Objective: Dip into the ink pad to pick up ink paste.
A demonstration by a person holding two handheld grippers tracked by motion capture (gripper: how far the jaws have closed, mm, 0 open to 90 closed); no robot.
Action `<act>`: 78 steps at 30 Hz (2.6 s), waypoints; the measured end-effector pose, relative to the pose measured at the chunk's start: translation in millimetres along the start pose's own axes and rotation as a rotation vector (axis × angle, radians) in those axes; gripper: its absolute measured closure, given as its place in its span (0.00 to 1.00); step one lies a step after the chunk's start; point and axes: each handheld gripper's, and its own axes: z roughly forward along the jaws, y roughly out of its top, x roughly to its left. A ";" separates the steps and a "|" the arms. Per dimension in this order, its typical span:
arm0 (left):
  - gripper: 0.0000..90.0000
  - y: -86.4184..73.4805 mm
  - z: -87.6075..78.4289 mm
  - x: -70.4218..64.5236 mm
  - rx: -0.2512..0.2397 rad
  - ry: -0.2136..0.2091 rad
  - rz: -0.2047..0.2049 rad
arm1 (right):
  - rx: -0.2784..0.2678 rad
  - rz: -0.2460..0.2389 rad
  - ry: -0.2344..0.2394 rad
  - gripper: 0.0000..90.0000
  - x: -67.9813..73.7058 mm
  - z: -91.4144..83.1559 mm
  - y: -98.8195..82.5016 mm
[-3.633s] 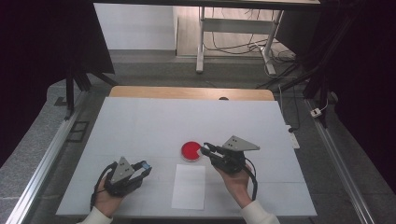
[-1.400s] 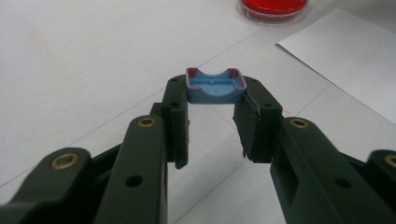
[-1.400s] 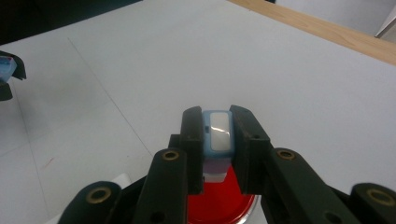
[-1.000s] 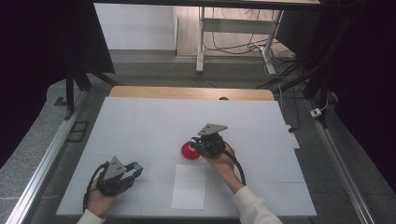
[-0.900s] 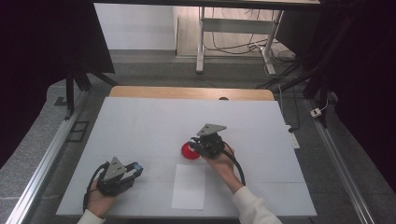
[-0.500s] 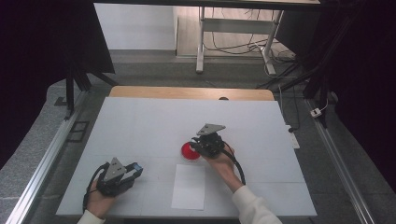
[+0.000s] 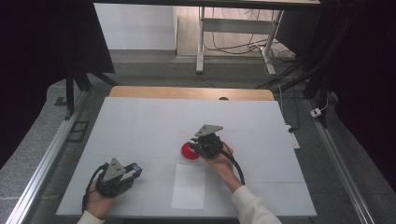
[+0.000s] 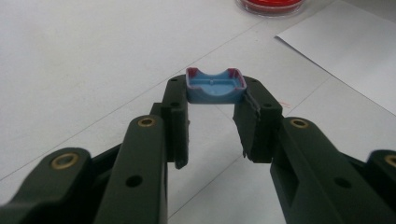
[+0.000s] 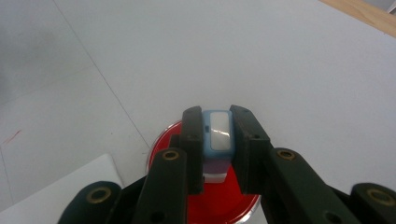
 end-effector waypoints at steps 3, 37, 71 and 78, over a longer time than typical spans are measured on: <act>0.73 0.0 -0.2 0.0 0.000 0.001 0.000 | -0.001 0.006 0.003 0.83 -0.7 0.2 -0.5; 0.73 -0.1 -1.2 0.1 -0.004 0.007 -0.001 | 0.025 -0.034 -0.031 0.84 6.1 4.6 -3.2; 0.73 0.6 -0.7 -1.6 -0.005 0.011 0.010 | -0.100 -0.021 -0.022 0.83 8.6 -27.3 15.2; 0.73 0.2 -0.9 -0.9 -0.004 0.013 0.009 | -0.105 -0.024 -0.015 0.83 8.7 -31.1 17.8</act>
